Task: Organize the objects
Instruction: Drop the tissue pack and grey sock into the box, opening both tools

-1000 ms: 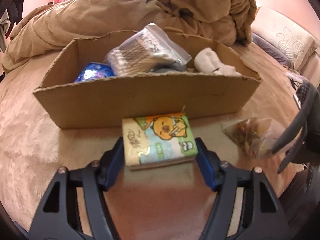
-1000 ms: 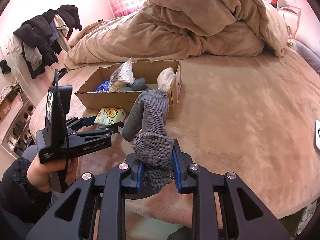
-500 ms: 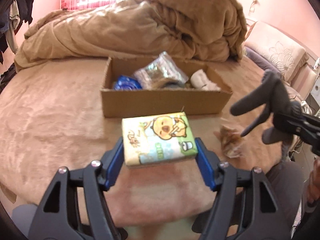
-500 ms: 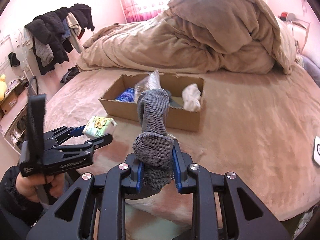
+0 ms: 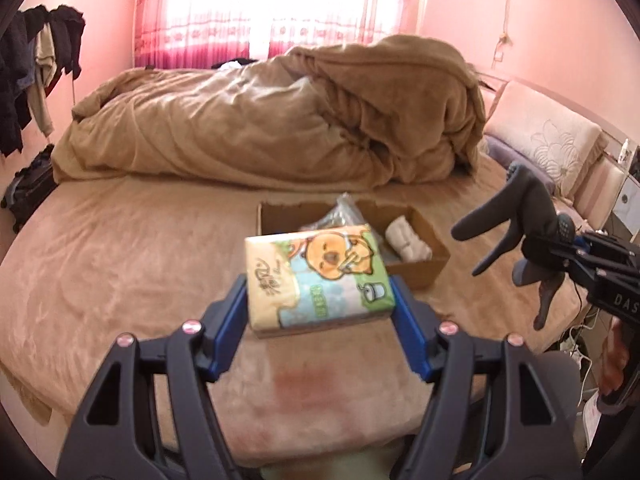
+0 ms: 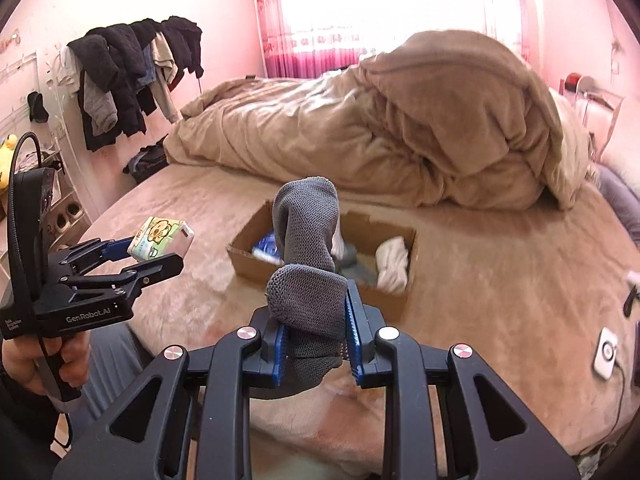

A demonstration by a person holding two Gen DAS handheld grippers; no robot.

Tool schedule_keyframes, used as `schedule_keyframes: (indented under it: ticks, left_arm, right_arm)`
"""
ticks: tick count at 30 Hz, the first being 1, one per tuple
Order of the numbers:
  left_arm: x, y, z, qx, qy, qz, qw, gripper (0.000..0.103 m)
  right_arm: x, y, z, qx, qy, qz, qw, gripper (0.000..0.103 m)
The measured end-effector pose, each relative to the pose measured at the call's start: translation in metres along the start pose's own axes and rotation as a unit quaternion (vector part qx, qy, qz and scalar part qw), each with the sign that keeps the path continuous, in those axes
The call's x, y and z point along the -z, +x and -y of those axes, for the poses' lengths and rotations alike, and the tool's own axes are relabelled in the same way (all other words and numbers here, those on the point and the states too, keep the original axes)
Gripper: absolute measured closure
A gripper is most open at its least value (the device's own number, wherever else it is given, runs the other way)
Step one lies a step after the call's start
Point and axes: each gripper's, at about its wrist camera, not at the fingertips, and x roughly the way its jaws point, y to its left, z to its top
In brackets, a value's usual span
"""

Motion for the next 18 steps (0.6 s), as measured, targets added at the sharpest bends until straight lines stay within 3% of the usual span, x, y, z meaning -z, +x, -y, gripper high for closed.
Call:
schedule_keyframes:
  ticks: [11,18]
  left_arm:
    - [-0.045,0.046,-0.005,0.015,0.017,0.016,0.9996,0.035]
    - [-0.051,0.112,-0.017,0.026,0.008,-0.021,0.9994,0.035]
  right_arm:
    - [-0.04,0.038,0.016,0.021,-0.025,0.005,0.999,0.077]
    - [-0.047,0.089,0.039,0.007,0.01,-0.012,1.0,0.077]
